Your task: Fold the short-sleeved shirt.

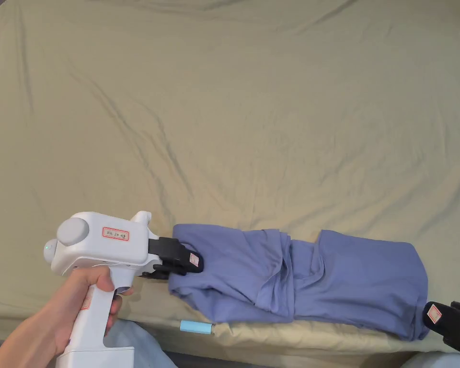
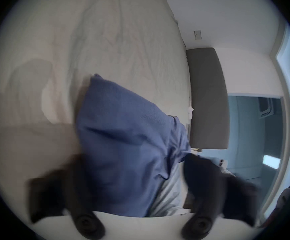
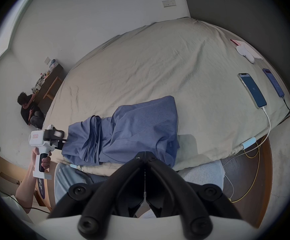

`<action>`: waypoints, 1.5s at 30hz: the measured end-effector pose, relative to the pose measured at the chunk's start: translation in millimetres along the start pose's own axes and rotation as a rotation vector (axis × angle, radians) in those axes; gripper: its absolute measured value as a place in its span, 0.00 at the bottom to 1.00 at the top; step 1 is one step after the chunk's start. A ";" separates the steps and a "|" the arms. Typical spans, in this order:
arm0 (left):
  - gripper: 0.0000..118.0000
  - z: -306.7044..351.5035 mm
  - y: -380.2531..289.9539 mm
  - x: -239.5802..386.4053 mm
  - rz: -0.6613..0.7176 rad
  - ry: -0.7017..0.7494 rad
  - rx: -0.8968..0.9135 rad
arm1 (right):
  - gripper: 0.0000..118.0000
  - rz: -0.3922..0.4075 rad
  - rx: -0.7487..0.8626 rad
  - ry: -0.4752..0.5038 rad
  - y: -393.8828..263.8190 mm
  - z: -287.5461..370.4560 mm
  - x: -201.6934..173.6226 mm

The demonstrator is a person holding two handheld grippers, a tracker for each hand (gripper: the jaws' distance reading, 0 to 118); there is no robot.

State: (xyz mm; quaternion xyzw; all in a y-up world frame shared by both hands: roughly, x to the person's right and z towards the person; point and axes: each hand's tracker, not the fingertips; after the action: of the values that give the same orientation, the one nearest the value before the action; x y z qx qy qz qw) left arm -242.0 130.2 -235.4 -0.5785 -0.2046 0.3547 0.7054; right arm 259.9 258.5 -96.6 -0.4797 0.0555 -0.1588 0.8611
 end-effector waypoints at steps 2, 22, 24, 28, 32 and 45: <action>0.08 5.6 -7.1 -4.2 -0.005 -0.072 -0.037 | 0.07 0.002 0.001 0.001 -0.7 1.3 -0.5; 0.09 157.5 -7.0 112.6 -0.320 0.704 0.169 | 0.07 0.001 0.004 0.079 -9.9 -5.1 2.5; 0.09 136.2 -15.1 141.8 -0.397 0.710 0.167 | 0.07 -0.016 0.005 0.086 -12.7 -3.6 5.1; 0.09 92.1 -27.6 186.0 -0.463 0.713 0.145 | 0.07 -0.023 0.016 0.093 -18.7 5.1 11.0; 0.09 41.4 -36.4 211.7 -0.579 0.775 0.080 | 0.07 -0.026 0.021 0.077 -22.1 8.7 24.5; 1.00 -107.0 -87.4 252.0 -0.825 0.617 -0.196 | 0.07 -0.128 0.024 0.064 -34.4 11.9 54.3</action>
State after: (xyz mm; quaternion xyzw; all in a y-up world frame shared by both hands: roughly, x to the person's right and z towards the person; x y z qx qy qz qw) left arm 23.3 237.1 -208.4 -0.5908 -0.2305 -0.1601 0.7564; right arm 306.5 233.5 -58.1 -0.4666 0.0503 -0.2295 0.8527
